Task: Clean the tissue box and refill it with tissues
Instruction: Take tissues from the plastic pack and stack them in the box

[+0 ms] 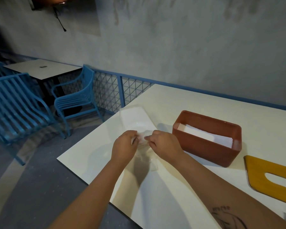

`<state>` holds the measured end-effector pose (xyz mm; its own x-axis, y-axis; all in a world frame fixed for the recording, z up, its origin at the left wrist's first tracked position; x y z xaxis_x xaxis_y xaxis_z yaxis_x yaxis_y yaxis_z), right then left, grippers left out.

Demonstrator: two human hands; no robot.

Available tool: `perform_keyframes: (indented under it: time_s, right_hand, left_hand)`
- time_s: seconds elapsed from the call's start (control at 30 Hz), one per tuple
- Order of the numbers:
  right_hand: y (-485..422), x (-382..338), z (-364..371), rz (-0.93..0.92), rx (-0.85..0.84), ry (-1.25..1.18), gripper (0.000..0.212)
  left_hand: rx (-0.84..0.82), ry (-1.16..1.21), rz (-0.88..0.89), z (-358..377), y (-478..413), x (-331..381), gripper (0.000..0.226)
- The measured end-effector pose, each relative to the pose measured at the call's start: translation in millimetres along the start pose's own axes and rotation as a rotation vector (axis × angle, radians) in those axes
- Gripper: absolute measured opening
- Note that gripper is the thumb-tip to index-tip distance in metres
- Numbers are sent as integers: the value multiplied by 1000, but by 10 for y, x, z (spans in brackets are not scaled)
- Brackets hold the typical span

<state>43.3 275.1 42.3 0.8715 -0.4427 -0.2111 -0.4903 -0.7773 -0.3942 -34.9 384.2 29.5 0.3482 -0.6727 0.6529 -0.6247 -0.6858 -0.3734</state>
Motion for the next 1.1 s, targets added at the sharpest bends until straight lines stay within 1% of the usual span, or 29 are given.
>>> perform_keyframes:
  time_s: [0.1,0.27,0.5,0.57,0.63,0.73,0.87,1.0,1.07,1.1]
  right_hand:
    - [-14,-61,14,-56,-6,51,37]
    - [-80,-133,60,-135,0,179,36]
    - [-124,-136,187,-191,-47,367,29]
    - [-114,-153,187,-214,-79,397,30]
    - [-124,-172,194,-249,-77,396,33]
    - [-138,-225,190,-279,-30,398,25]
    - [-76,-246,142,-330,98,373,31]
    - [78,-275,-21,-386,244,310,22]
    - [125,-234,-51,-393,320,244,11]
    - [140,-214,-56,-398,349,215,13]
  left_hand:
    - [42,45,-41,-28,-8,-31,22]
    - [41,85,-76,-38,27,-79,18]
    - [11,81,-81,-24,152,-127,44]
    - [7,50,-56,-19,174,-121,48]
    - [14,13,-41,-17,187,-98,52]
    - [42,-64,-4,1,194,-51,58]
    - [95,-91,32,26,163,-98,57]
    - [92,-89,111,56,152,-134,59]
    - [97,-74,131,72,155,-152,59]
    - [106,-67,138,71,159,-154,59]
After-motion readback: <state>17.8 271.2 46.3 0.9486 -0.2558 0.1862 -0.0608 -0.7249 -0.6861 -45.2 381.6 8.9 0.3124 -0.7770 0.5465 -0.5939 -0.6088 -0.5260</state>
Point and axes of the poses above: each hand's wrist, its own y-axis away from the middle knuckle, its own z-axis out of the palm, x = y × z, the point moved 7 cm from there along -y, towards the middle knuckle, and after that the axes turned 11 degrees about x, right-handed, at the moved point
